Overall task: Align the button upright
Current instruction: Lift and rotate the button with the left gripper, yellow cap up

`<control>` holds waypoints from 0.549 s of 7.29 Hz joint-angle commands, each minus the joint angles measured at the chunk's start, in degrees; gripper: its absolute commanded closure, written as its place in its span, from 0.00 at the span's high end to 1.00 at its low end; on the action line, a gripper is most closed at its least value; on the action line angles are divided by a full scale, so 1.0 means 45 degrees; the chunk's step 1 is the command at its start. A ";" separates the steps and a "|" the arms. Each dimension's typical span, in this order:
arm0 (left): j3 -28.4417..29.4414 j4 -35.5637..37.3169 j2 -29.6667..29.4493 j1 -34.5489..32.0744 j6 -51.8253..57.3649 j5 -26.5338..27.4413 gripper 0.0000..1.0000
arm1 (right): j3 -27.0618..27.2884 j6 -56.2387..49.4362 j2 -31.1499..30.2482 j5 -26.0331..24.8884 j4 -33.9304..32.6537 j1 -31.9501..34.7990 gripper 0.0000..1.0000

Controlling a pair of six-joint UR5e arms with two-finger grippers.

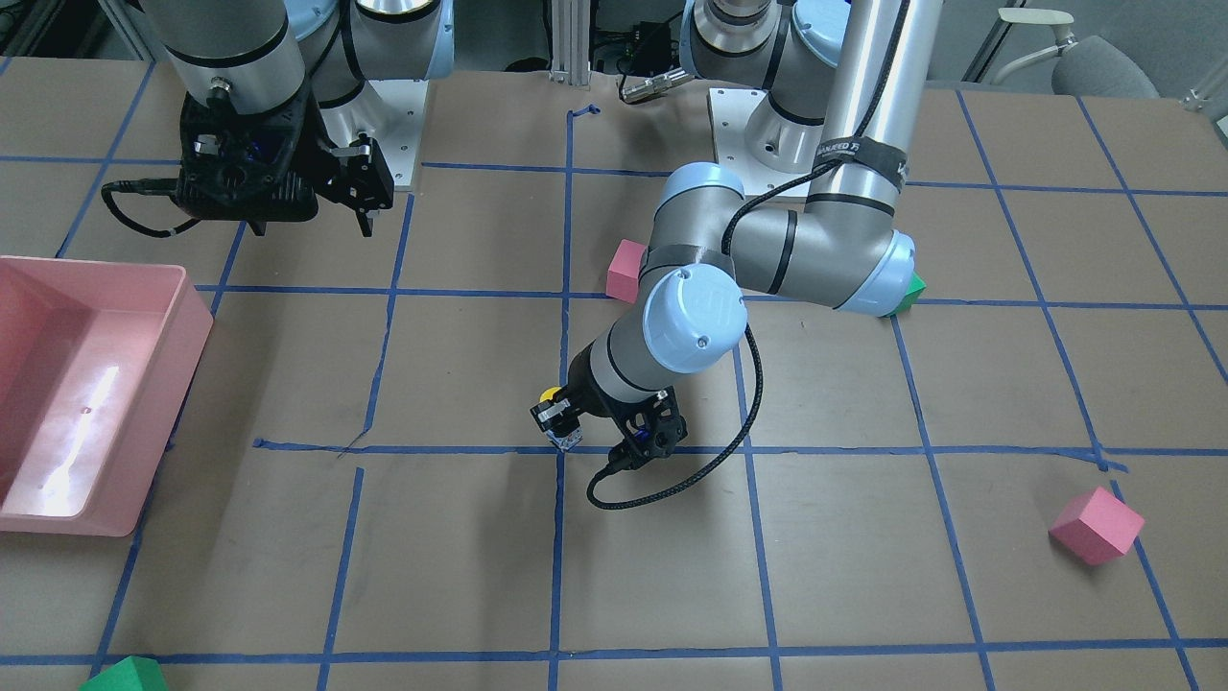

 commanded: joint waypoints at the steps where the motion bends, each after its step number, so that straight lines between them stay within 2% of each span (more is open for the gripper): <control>1: 0.0039 0.0034 -0.0147 0.0012 0.0088 -0.0018 0.05 | 0.0000 0.0000 0.0018 -0.0003 0.0004 0.0005 1.00; 2: 0.0001 0.0034 -0.0205 0.0012 0.0069 -0.0038 0.12 | 0.0000 0.0000 0.0019 -0.0003 0.0004 0.0005 1.00; 4: 0.0000 0.0112 -0.0342 0.0012 0.0147 -0.0038 0.13 | 0.0000 -0.0019 -0.0001 -0.0003 0.0004 0.0005 1.00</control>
